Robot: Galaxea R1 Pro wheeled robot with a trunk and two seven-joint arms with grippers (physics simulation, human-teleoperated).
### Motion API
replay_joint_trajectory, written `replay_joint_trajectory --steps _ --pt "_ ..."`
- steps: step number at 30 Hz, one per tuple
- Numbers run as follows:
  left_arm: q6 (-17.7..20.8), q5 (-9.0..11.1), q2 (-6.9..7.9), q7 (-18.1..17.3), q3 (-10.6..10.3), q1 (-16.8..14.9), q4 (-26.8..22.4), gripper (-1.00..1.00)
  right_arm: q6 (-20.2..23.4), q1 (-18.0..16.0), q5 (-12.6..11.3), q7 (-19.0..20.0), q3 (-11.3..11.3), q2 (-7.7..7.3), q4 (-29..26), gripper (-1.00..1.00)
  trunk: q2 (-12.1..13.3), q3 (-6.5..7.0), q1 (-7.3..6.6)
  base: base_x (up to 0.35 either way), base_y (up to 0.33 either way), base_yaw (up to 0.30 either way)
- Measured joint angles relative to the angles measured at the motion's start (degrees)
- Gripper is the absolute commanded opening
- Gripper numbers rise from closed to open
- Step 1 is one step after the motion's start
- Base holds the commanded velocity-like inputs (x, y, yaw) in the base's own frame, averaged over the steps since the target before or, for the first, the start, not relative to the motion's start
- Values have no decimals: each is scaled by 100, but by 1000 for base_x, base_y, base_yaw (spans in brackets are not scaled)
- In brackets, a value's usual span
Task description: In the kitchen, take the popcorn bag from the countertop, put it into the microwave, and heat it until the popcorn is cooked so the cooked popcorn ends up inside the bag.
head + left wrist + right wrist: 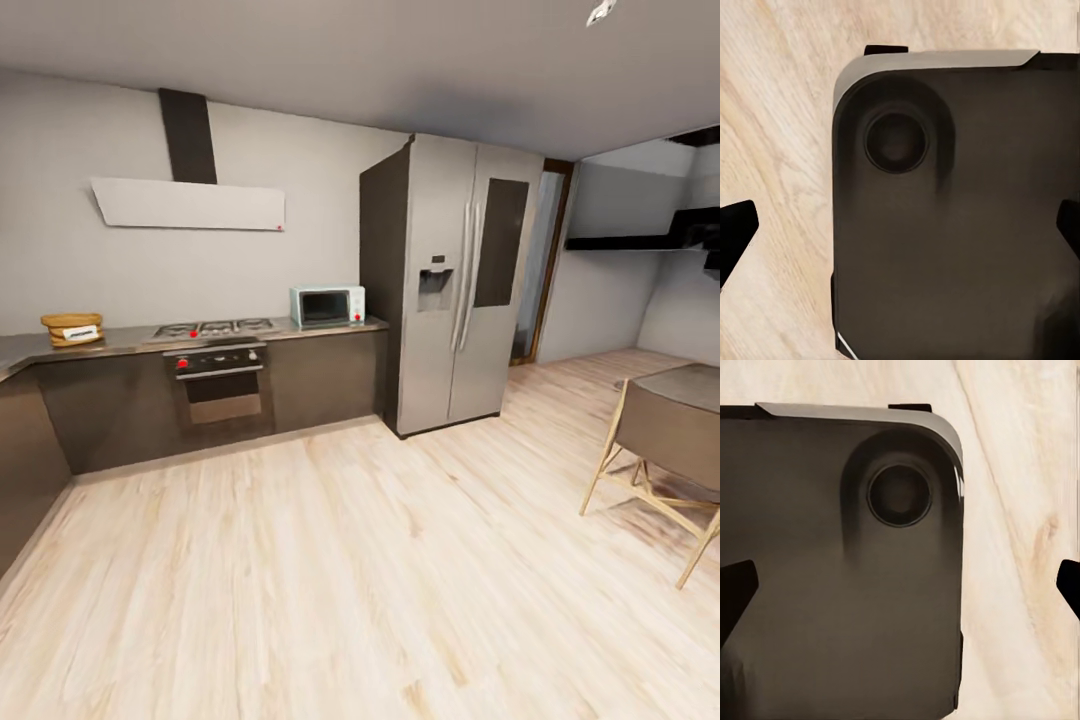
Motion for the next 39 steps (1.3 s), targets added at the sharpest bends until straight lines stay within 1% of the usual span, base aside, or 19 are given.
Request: replay_joint_trajectory --steps 20,39 --pt "7 0 -1 0 1 0 0 100 -9 -1 63 -20 39 -3 0 100 0 1 0 323 -12 -1" --pt "26 8 2 0 0 0 1 100 21 1 33 -14 31 -8 0 100 0 1 0 325 0 0"
